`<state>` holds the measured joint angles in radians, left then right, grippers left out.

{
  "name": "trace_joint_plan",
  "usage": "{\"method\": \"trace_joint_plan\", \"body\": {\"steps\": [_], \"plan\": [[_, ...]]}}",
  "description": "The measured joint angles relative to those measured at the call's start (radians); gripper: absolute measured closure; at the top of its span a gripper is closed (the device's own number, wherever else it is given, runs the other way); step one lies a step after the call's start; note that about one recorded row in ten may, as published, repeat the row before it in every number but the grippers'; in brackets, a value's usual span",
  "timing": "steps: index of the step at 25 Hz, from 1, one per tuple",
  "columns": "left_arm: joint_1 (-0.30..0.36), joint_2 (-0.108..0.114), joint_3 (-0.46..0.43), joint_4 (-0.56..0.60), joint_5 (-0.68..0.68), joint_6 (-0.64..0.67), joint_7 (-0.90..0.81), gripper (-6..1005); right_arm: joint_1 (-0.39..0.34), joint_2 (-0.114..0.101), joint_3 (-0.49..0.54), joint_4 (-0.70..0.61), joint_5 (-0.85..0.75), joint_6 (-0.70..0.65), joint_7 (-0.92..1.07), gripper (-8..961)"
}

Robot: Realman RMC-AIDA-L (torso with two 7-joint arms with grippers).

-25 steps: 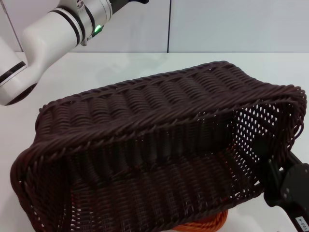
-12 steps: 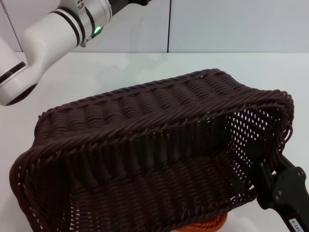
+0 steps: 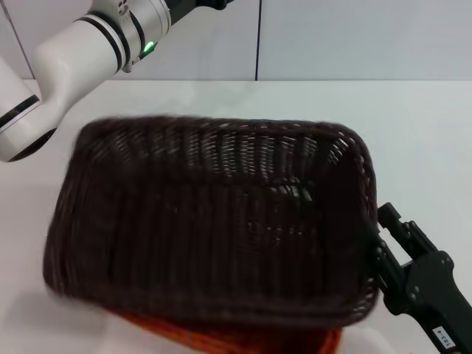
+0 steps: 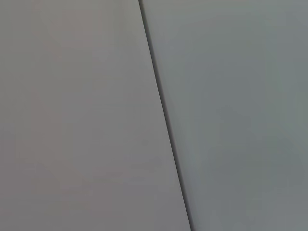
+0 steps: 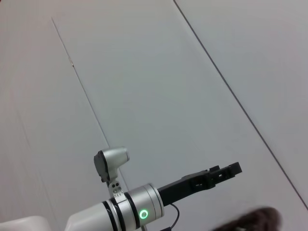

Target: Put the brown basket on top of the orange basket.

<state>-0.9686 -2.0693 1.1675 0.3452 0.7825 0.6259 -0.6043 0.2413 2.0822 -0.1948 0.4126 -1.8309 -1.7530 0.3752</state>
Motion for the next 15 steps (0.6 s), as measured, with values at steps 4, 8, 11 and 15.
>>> {"method": "trace_joint_plan", "body": {"steps": [4, 8, 11, 15], "plan": [[0.000, 0.000, 0.000, 0.000, 0.000, 0.000, 0.000, 156, 0.006, 0.001, -0.001, -0.024, 0.000, 0.001, 0.034, 584], [0.000, 0.001, -0.003, 0.002, 0.000, 0.000, 0.000, 156, 0.008, 0.000, 0.008, -0.042, 0.001, -0.026, 0.045, 497], [0.002, 0.003, -0.006, 0.004, -0.002, 0.000, 0.000, 156, 0.010, 0.000, 0.011, -0.079, 0.006, -0.070, 0.071, 427], [0.007, 0.003, -0.009, 0.006, -0.006, 0.003, 0.000, 156, 0.023, -0.001, 0.021, -0.177, 0.010, -0.167, 0.139, 427]]}}
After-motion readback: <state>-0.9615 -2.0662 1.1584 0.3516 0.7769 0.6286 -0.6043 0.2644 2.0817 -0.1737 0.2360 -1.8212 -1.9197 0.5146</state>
